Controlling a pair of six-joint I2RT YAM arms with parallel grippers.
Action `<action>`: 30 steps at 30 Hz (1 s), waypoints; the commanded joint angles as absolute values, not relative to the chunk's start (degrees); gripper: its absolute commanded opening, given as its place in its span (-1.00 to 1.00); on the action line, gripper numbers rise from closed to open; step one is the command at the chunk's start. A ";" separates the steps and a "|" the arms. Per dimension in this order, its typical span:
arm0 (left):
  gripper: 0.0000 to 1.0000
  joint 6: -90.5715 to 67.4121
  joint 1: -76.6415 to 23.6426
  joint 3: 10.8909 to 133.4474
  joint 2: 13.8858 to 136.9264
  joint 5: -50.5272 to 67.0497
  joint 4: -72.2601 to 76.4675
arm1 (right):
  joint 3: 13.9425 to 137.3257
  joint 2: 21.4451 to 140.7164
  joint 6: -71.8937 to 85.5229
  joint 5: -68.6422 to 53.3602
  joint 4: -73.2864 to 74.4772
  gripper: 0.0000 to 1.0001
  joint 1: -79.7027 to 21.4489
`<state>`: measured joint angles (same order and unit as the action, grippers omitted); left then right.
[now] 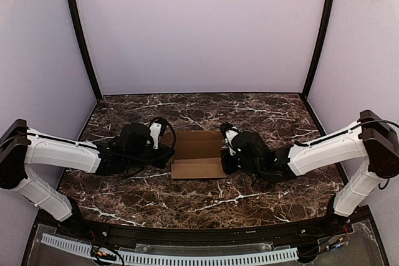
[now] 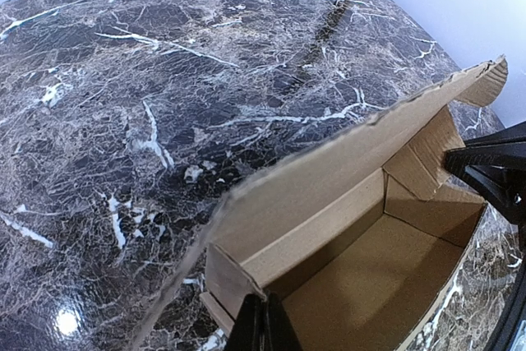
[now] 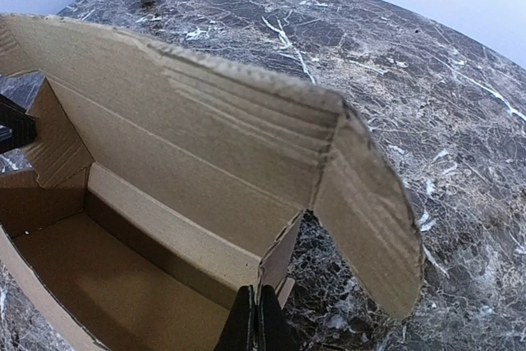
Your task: Fold the paper box
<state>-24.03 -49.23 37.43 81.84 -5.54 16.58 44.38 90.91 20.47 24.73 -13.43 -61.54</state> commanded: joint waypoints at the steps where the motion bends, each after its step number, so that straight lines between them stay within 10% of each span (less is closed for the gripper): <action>1: -0.99 -25.03 -50.99 35.66 80.74 -4.52 13.43 | 42.80 90.99 21.31 25.39 -14.80 -1.00 -63.27; 14: -0.99 -23.96 -57.99 32.87 82.43 -15.54 16.07 | 40.16 86.98 23.56 26.21 -14.91 -0.98 -63.51; 30: -0.99 -23.25 -64.77 32.21 84.73 -29.17 18.19 | 37.61 76.59 25.92 28.22 -8.14 -0.40 -64.34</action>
<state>-24.38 -63.57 33.91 82.94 -26.17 21.47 38.61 80.53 25.21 27.49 -10.83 -63.83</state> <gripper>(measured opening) 0.007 0.285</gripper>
